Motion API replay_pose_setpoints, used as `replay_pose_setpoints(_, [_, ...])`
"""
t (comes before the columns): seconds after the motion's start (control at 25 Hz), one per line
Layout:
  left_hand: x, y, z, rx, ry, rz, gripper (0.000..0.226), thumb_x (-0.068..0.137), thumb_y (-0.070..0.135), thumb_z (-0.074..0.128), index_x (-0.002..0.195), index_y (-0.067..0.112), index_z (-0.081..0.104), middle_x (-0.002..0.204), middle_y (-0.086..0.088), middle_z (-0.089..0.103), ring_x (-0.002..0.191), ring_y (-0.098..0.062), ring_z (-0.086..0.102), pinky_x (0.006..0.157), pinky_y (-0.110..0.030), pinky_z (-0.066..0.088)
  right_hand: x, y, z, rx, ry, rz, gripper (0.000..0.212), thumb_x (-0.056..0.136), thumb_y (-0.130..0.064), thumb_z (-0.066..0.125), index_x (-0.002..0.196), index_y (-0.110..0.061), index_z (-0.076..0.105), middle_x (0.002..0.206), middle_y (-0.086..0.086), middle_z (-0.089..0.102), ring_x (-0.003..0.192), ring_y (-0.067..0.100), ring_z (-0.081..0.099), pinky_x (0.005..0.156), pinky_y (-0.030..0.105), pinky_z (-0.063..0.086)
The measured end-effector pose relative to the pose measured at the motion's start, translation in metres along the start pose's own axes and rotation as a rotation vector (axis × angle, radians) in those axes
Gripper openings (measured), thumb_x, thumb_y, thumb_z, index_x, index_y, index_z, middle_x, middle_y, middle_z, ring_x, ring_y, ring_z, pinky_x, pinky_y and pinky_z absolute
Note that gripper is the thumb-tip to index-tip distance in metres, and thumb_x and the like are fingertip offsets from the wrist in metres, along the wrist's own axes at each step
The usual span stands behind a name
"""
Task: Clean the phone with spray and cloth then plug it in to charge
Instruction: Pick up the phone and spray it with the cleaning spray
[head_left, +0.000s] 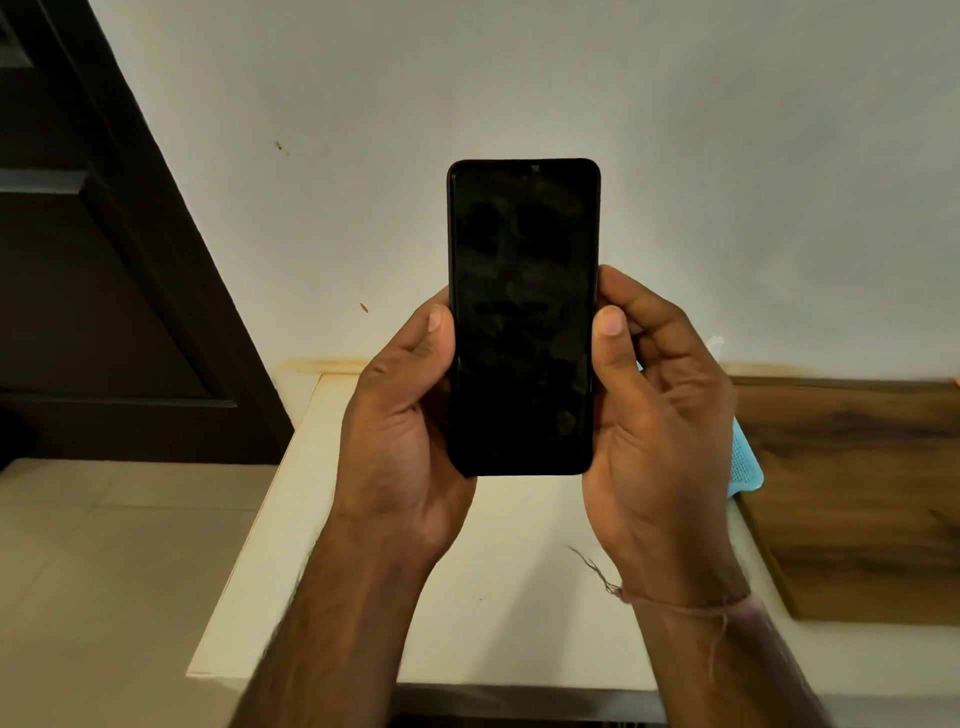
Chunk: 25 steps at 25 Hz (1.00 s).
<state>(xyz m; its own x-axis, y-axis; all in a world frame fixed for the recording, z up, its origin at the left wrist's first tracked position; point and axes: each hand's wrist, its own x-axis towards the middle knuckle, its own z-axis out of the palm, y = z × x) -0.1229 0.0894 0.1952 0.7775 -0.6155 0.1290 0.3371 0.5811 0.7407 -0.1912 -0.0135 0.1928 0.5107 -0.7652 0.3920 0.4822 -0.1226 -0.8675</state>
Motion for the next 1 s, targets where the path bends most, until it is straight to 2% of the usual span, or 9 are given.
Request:
replay_pose_setpoints(0.2, [0.01, -0.013, -0.009, -0.009, 0.076, 0.004, 0.037, 0.106, 0.023, 0.045, 0.135, 0.008, 0.062, 0.126, -0.014, 0.071, 0.113, -0.03, 0.071, 0.085, -0.037, 0.06, 0.003, 0.016, -0.002, -0.018, -0.014, 0.034, 0.025, 0.093, -0.025, 0.058, 0.116, -0.026, 0.065, 0.117, -0.005, 0.069, 0.112, 0.018, 0.065, 0.094, 0.047, 0.053])
replay_pose_setpoints(0.36, [0.018, -0.021, -0.015, 0.015, 0.068, 0.04, 0.034, 0.106, 0.024, 0.046, 0.131, 0.01, 0.065, 0.123, -0.013, 0.071, 0.113, -0.031, 0.071, 0.085, -0.037, 0.059, 0.008, 0.025, -0.003, -0.006, -0.029, 0.046, 0.025, 0.095, -0.021, 0.057, 0.118, -0.023, 0.064, 0.115, -0.007, 0.07, 0.112, 0.015, 0.065, 0.092, 0.039, 0.054])
replay_pose_setpoints(0.64, [0.032, -0.033, -0.029, 0.09, 0.068, 0.069, 0.035, 0.106, 0.026, 0.045, 0.13, 0.011, 0.065, 0.121, -0.011, 0.072, 0.111, -0.03, 0.071, 0.086, -0.039, 0.058, 0.016, 0.04, -0.004, -0.024, -0.012, 0.103, 0.026, 0.093, -0.02, 0.059, 0.118, -0.021, 0.065, 0.116, -0.004, 0.07, 0.11, 0.015, 0.065, 0.089, 0.036, 0.056])
replay_pose_setpoints(0.88, [0.042, -0.045, -0.043, 0.143, 0.103, 0.047, 0.038, 0.11, 0.024, 0.04, 0.136, 0.007, 0.061, 0.132, -0.018, 0.068, 0.117, -0.032, 0.069, 0.092, -0.042, 0.058, 0.019, 0.055, -0.004, -0.093, 0.009, 0.165, 0.028, 0.093, -0.019, 0.061, 0.12, -0.016, 0.065, 0.115, -0.003, 0.07, 0.107, 0.014, 0.067, 0.089, 0.038, 0.056])
replay_pose_setpoints(1.0, [0.045, -0.049, -0.048, 0.147, 0.116, 0.041, 0.038, 0.11, 0.024, 0.04, 0.136, 0.007, 0.061, 0.131, -0.018, 0.068, 0.115, -0.031, 0.069, 0.09, -0.041, 0.058, 0.021, 0.059, -0.004, -0.128, -0.011, 0.184, 0.027, 0.093, -0.019, 0.06, 0.12, -0.017, 0.065, 0.115, -0.004, 0.07, 0.107, 0.013, 0.067, 0.09, 0.04, 0.056])
